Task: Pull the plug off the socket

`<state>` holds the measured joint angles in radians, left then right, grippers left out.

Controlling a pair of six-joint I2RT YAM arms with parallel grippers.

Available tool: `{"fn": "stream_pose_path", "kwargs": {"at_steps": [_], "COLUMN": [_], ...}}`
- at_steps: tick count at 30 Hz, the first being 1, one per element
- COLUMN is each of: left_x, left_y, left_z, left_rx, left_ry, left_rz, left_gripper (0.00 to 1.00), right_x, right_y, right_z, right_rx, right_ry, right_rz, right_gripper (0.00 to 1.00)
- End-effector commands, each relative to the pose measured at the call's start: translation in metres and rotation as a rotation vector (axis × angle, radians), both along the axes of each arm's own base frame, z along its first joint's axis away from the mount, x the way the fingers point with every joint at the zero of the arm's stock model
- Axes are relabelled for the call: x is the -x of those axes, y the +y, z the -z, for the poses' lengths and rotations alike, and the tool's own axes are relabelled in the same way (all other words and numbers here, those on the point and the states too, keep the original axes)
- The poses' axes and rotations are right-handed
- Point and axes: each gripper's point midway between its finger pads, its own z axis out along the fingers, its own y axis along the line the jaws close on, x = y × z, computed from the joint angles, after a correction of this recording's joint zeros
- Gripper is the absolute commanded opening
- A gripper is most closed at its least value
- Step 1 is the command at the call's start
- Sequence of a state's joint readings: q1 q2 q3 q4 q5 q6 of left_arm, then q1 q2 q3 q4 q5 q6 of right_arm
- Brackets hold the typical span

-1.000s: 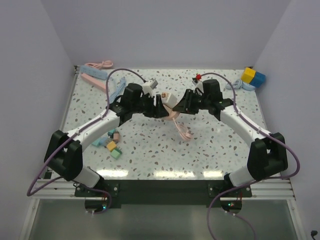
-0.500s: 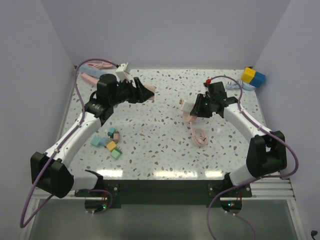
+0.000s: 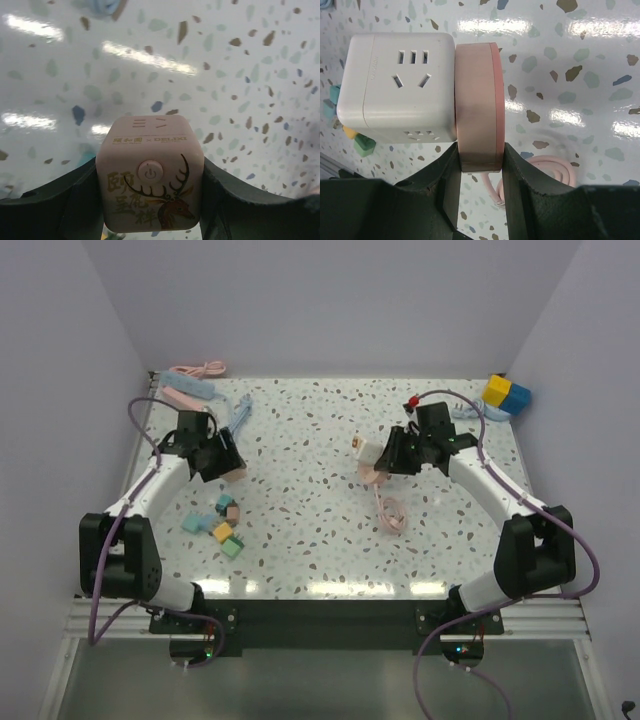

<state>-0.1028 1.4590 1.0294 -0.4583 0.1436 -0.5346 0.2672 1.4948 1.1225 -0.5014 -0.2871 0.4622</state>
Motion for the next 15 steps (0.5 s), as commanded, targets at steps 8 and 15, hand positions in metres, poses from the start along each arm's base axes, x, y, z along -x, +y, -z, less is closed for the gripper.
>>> {"fn": "stream_pose_path", "kwargs": {"at_steps": [8,15], "left_x": [0.034,0.053], "left_y": [0.113,0.115], "left_z": [0.035,0.043], "left_rx": [-0.145,-0.133], "left_ry": [0.136,0.189], "left_rz": [-0.446,-0.489], "left_gripper": [0.05,0.42], "right_x": [-0.007,-0.001], "right_y": [0.024,0.028], "right_z": [-0.047,-0.043], "right_rx": [-0.129,-0.134], "right_ry": [-0.117,-0.101], "right_rz": [-0.108,-0.138], "right_gripper": [0.0,0.0]}}
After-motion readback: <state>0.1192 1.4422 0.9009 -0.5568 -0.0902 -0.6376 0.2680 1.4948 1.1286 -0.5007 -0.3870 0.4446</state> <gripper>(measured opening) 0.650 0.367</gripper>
